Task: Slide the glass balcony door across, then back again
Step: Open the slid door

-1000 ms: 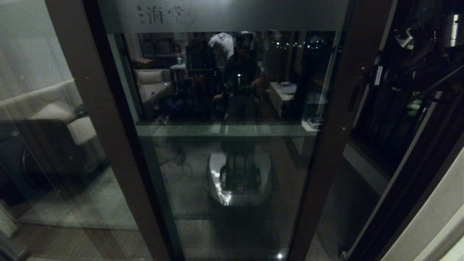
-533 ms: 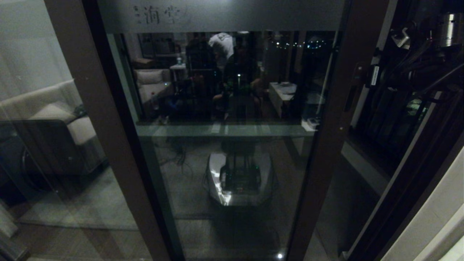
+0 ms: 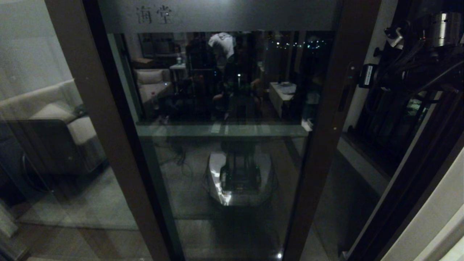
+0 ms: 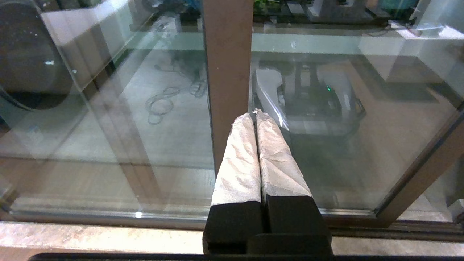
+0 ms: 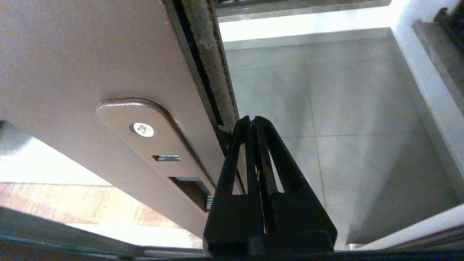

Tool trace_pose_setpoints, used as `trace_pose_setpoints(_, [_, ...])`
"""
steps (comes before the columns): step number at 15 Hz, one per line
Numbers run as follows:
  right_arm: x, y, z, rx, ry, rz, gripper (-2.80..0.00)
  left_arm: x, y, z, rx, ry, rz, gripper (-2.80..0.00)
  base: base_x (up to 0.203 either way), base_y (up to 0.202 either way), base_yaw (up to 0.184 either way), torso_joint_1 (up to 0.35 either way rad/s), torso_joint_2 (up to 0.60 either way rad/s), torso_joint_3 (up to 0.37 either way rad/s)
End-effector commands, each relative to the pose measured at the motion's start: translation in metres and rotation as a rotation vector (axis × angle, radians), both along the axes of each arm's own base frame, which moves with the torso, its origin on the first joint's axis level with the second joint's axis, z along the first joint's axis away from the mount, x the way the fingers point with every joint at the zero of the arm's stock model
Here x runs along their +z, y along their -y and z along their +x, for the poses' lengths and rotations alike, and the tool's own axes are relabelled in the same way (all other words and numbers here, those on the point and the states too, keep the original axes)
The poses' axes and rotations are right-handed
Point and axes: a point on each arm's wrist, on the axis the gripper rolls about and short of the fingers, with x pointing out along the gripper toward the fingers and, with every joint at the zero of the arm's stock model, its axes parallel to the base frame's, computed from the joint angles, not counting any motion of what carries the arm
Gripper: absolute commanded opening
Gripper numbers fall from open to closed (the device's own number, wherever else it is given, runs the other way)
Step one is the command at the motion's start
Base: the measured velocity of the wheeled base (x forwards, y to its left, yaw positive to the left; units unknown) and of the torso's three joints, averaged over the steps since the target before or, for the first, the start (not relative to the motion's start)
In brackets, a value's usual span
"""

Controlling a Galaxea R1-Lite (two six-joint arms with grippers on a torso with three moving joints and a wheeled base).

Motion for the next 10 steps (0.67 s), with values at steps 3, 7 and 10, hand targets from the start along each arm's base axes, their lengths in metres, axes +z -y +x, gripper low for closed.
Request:
trace_pose_setpoints(3, [-0.001, -0.009, 0.000, 0.019, -0.004, 0.001, -2.80, 0.000, 0.000, 0.000, 0.001, 0.000, 0.000, -2.80, 0.000, 0.000, 0.000, 0.000, 0.00, 0.000])
trace_pose_setpoints(7, [-0.003, -0.020, 0.001, 0.018, -0.008, -0.006, -2.80, 0.000, 0.000, 0.000, 0.001, -0.002, 0.000, -2.80, 0.000, 0.000, 0.000, 0.000, 0.00, 0.000])
trace_pose_setpoints(10, [-0.003, -0.023, 0.001, 0.027, -0.007, -0.006, -2.80, 0.000, 0.000, 0.000, 0.001, 0.000, 0.000, -2.80, 0.000, 0.000, 0.000, 0.000, 0.00, 0.000])
